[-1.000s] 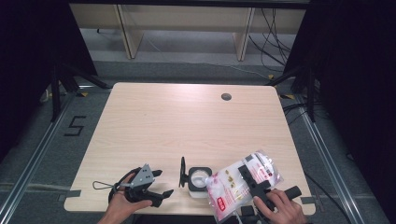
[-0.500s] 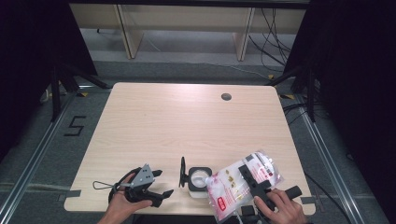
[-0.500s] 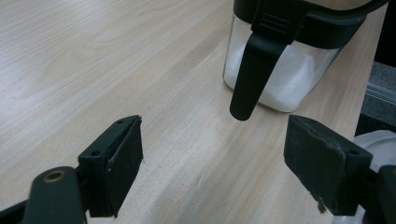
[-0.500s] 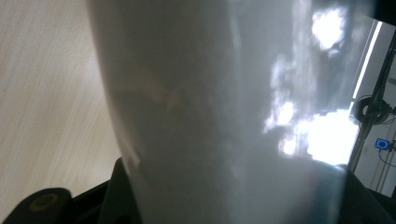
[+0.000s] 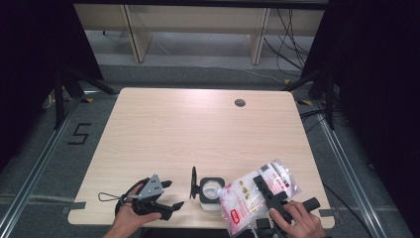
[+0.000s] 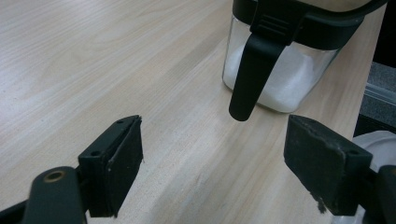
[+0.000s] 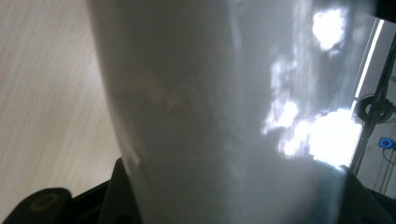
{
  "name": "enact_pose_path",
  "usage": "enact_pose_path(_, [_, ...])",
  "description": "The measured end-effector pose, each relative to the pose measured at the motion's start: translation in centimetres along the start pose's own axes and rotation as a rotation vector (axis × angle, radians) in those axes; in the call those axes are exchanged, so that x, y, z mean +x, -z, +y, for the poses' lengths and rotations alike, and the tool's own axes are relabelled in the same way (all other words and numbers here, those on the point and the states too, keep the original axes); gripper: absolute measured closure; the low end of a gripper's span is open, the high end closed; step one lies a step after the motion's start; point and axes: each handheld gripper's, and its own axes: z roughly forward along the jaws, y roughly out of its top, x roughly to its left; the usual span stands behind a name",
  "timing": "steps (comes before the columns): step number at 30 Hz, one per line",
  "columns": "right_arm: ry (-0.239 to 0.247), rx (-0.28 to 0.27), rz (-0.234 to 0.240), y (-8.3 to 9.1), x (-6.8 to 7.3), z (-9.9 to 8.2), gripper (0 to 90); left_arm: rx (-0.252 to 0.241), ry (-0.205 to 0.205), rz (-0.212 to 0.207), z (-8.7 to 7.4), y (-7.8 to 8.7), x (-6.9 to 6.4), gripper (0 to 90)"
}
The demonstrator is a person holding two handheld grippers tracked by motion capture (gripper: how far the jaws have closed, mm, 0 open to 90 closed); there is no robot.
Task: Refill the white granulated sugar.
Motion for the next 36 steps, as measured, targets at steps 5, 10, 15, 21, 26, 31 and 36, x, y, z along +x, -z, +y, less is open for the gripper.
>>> enact_pose_path(5, [-0.007, 0.002, 0.001, 0.04, 0.0, 0.02, 54.2, 0.0, 0.003, 0.002, 0.0, 0.01, -0.02, 19.3])
enact_pose_path(10, [-0.005, 0.002, 0.0, 0.06, 0.01, 0.0, 54.2, -0.001, -0.002, 0.004, -0.02, 0.03, 0.02, 19.3])
enact_pose_path(15, [-0.001, 0.003, -0.001, 0.08, -0.03, -0.02, 54.3, 0.0, -0.013, 0.004, 0.02, 0.04, 0.09, 19.3])
enact_pose_path(21, [-0.001, 0.005, -0.001, 0.07, -0.05, 0.0, 54.3, -0.003, -0.009, 0.003, 0.01, 0.02, 0.05, 19.3])
enact_pose_path(26, [0.001, 0.003, -0.003, 0.09, -0.08, 0.01, 54.3, -0.004, -0.013, 0.004, 0.01, -0.01, 0.13, 19.3])
enact_pose_path(31, [0.002, 0.008, -0.002, 0.1, -0.11, -0.03, 54.3, -0.004, -0.009, 0.007, 0.0, 0.03, 0.11, 19.3])
enact_pose_path(36, [-0.003, 0.006, 0.0, 0.05, -0.05, -0.03, 54.3, -0.01, -0.008, -0.001, 0.01, -0.05, 0.07, 19.3])
